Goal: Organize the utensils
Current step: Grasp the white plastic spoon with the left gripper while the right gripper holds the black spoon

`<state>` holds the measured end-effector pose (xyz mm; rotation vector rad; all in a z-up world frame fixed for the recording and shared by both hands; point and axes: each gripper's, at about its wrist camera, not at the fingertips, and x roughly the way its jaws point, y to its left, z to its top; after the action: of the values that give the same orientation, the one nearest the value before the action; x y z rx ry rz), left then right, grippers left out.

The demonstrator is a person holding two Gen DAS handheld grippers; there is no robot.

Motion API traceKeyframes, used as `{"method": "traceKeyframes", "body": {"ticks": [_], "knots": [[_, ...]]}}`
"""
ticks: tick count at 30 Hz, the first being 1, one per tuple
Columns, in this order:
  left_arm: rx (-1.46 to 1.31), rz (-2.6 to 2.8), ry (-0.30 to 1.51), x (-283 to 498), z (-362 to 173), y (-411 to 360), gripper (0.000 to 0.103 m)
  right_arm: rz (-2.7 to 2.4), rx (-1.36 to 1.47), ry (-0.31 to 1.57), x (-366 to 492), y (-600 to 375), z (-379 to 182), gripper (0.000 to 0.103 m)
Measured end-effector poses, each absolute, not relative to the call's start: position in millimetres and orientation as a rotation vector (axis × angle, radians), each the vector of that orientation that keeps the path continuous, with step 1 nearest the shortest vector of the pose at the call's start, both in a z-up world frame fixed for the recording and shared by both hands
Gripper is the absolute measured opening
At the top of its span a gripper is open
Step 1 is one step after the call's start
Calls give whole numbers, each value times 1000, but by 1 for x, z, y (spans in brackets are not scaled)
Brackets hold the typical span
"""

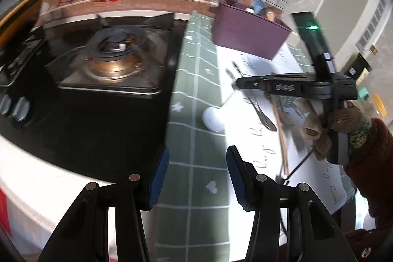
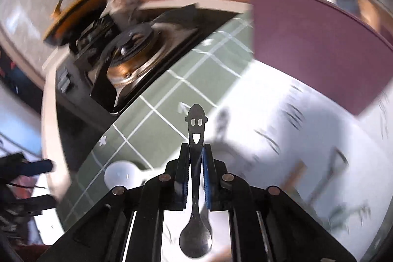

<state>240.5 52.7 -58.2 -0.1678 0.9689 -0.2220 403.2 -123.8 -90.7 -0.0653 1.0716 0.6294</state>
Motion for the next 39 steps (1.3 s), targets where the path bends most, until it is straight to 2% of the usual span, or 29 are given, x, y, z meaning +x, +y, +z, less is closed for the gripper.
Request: {"method": "traceKeyframes", "body": {"ticks": [8,10,11,17,31,32,35,39], "knots": [[17,-379,935,275,-66,9,49,538,116,1012,361,-198,-63,9],[60,-441,971,296,-66,-4,40,517,141,1000,352,-209,-60,9],[67,-452,990,305,-67,-8,31,506,148,993,349,-214,-59,9],[151,-452,1127,355,-84,-30,23,474,185,965,334,-229,-54,9],[185,-427,1223,370,-99,-53,23,423,219,917,319,-245,-48,9],[179,-421,1224,370,-99,-53,21,424,225,913,318,-247,-48,9],[166,-385,1216,371,-99,-53,9,425,235,896,316,-249,-47,9],[96,-345,1206,367,-98,-51,9,439,240,885,314,-248,-47,9]]}}
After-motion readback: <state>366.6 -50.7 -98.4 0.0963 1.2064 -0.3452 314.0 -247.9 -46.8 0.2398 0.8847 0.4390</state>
